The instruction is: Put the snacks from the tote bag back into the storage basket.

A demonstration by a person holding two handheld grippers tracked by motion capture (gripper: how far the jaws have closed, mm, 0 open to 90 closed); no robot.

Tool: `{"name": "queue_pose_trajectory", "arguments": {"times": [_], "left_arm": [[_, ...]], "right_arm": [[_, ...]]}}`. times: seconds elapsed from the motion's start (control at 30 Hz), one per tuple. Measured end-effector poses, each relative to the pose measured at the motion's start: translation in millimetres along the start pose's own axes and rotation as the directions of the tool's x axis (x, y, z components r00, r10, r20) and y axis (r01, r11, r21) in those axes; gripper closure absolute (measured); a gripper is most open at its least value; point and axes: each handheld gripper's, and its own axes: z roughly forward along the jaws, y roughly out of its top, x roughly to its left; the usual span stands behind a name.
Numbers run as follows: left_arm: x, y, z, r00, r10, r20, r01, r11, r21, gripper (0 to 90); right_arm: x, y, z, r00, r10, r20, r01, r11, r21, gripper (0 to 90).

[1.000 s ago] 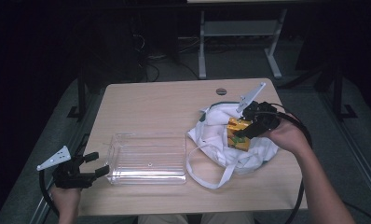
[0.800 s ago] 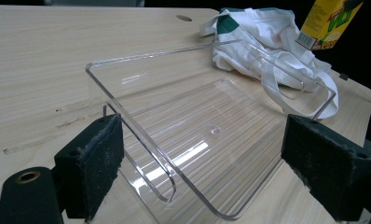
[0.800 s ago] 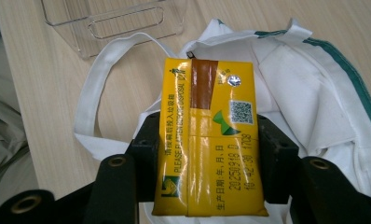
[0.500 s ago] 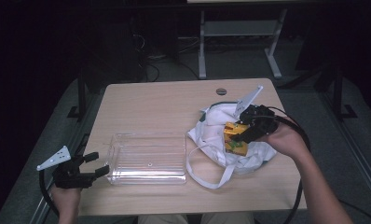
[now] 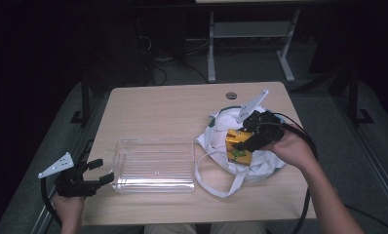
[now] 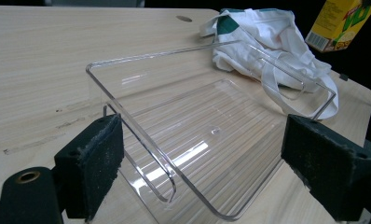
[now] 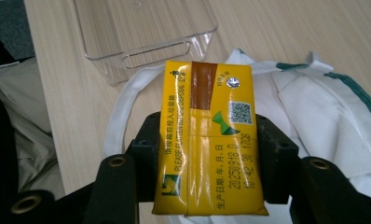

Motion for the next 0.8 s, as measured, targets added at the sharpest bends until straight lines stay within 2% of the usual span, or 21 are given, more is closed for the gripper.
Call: {"name": "queue_pose_trajectory", "arguments": {"times": [0.33, 0.8], "left_arm": [[-0.8, 0.1, 0.5, 1.0, -0.007, 0.0, 0.007, 1.0, -0.004, 12.8], [-0.6, 0.1, -0.5, 1.0, -0.007, -0.002, 0.007, 1.0, -0.006, 12.8]], "right_arm": [[6.0, 7.9, 1.4, 0.9996, 0.004, -0.029, -0.005, 1.0, -0.025, 50.8], [20.6, 32.9, 1.4, 0.998, -0.052, -0.037, 0.051, 0.999, -0.017, 51.0]]}}
